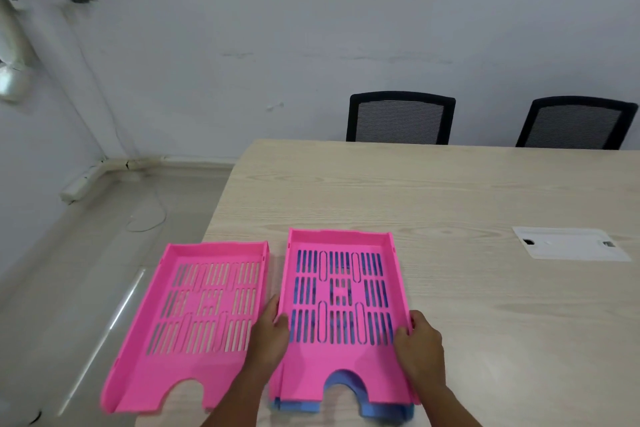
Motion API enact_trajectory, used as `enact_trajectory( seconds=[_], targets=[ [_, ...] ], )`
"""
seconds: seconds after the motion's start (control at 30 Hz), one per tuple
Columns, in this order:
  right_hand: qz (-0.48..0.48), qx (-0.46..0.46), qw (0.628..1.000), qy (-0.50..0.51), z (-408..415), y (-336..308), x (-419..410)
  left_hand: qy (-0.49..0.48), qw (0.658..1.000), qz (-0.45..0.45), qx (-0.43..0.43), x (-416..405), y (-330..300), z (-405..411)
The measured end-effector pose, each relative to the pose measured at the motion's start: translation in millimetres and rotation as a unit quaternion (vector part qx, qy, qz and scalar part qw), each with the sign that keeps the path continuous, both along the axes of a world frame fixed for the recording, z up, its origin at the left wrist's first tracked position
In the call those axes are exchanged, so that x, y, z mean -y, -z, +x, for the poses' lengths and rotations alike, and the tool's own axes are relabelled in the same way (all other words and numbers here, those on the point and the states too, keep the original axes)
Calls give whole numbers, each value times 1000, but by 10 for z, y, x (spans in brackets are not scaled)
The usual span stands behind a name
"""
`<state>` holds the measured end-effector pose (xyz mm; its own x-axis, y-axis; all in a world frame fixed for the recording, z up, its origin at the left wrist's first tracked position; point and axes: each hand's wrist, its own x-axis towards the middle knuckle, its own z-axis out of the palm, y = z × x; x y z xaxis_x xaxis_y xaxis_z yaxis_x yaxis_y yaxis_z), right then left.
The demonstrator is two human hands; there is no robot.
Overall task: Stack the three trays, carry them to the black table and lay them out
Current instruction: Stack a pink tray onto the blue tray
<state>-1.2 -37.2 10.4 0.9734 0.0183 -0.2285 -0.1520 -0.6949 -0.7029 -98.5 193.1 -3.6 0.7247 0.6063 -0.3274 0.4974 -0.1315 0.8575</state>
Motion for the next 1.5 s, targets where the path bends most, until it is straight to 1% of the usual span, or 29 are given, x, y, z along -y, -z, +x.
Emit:
enact_trajectory(
  seconds=[0.2,0.3,0.4,0.53,0.63,0.87,1.0,1.5],
  targets=[
    [-37,-6,999,13,150,17,320,45,998,-12,44,352,-52,122],
    [-43,-7,999,14,236,36,473,63,997,-15,43,515,-63,175],
    [-43,1,999,22,295,40,598,58,998,7,29,614,-20,248],
    [-38,5,999,26,353,26,742,66,997,15,42,739,-27,309],
    [-28,1,999,22,369,37,783,52,998,22,37,770,-3,309],
    [-25,13,1000,5,366,72,769,19,997,40,59,767,-90,285],
    [-30,11,999,-4,339,126,762,36,997,49,51,763,-65,239],
    [-20,32,999,-14,391,152,833,53,996,59,35,763,-7,332]
  ],
)
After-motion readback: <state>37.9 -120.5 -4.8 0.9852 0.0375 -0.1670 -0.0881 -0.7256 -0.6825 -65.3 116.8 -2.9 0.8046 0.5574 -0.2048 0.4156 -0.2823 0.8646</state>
